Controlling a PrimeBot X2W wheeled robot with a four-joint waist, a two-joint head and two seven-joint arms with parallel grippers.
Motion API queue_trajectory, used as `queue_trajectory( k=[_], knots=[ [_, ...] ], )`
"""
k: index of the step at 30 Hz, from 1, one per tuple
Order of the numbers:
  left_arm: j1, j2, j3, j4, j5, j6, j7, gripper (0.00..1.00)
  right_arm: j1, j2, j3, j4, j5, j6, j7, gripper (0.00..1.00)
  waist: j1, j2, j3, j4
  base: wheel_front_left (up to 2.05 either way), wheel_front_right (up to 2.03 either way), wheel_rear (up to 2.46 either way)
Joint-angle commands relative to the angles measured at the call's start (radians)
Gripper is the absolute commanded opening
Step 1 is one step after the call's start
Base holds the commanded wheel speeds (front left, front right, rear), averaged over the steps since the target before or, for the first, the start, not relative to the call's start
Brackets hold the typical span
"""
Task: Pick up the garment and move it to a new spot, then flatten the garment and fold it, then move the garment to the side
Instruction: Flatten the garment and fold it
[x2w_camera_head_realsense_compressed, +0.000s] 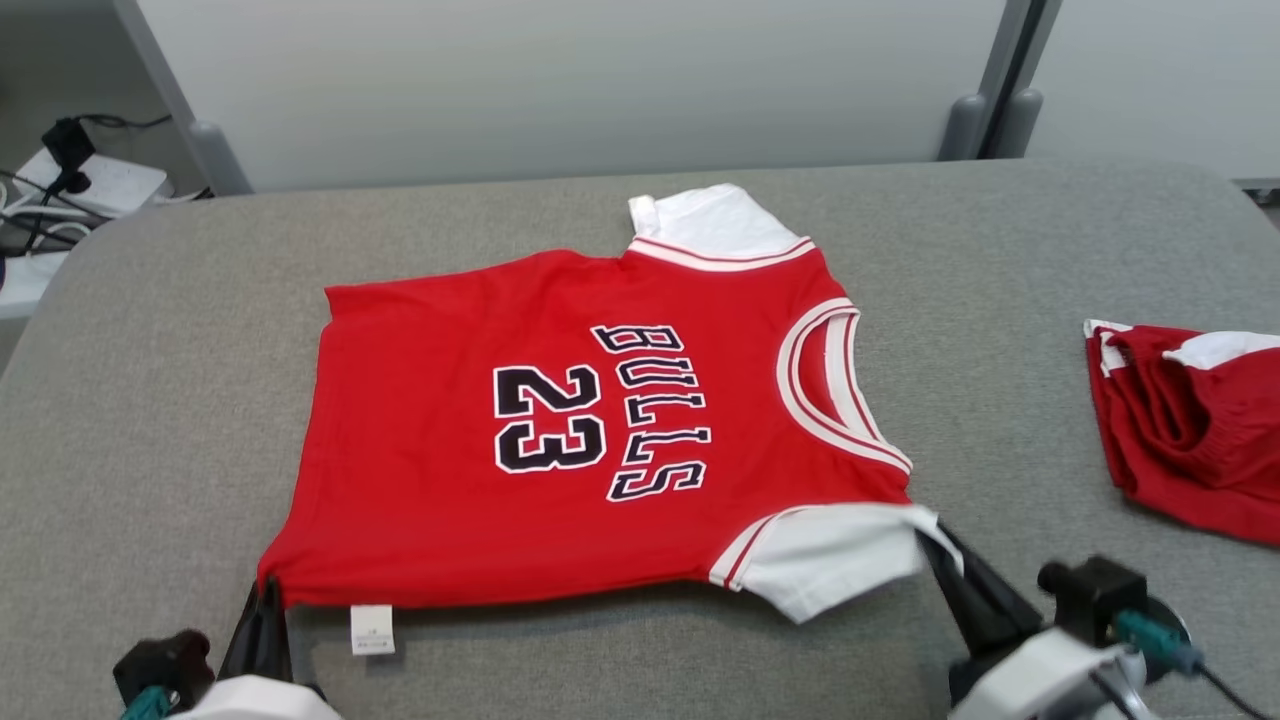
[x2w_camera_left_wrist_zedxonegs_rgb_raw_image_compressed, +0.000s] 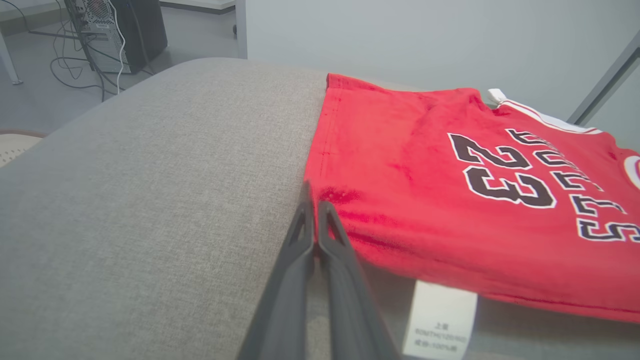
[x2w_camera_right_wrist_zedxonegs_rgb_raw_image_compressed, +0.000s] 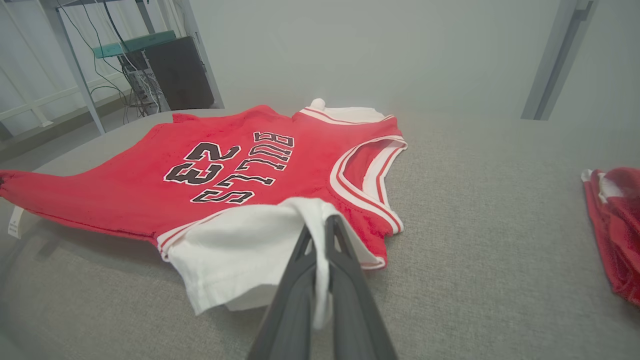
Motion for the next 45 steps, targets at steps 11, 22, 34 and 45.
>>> queue_trajectory(
  k=[11, 22, 34, 45],
  knots=[
    [-0.217, 0.024, -0.032, 0.047, 0.034, 0.025, -0.01, 0.0, -0.293, 0.033, 0.01, 0.191, 0.057, 0.003, -0.006, 0.0, 0.0, 0.0, 0.118, 0.052, 0.0, 0.0, 0.0],
    [-0.399, 0.031, -0.029, 0.15, 0.056, 0.053, -0.01, 0.0, -0.501, 0.062, -0.001, 0.321, 0.035, 0.003, -0.006, 0.0, 0.0, 0.0, 0.255, 0.054, 0.0, 0.0, 0.0],
    [-0.472, 0.033, -0.031, 0.139, 0.083, 0.066, -0.01, 1.0, -0.619, 0.102, -0.071, 0.401, 0.012, 0.003, -0.006, 1.0, 0.0, 0.0, 0.302, 0.069, 0.0, 0.0, 0.0],
    [-0.384, 0.029, -0.019, 0.057, 0.1, 0.082, -0.011, 1.0, -0.5, 0.125, -0.15, 0.348, -0.055, 0.003, -0.006, 1.0, 0.0, 0.0, 0.249, 0.066, 0.0, 0.0, 0.0]
  ],
)
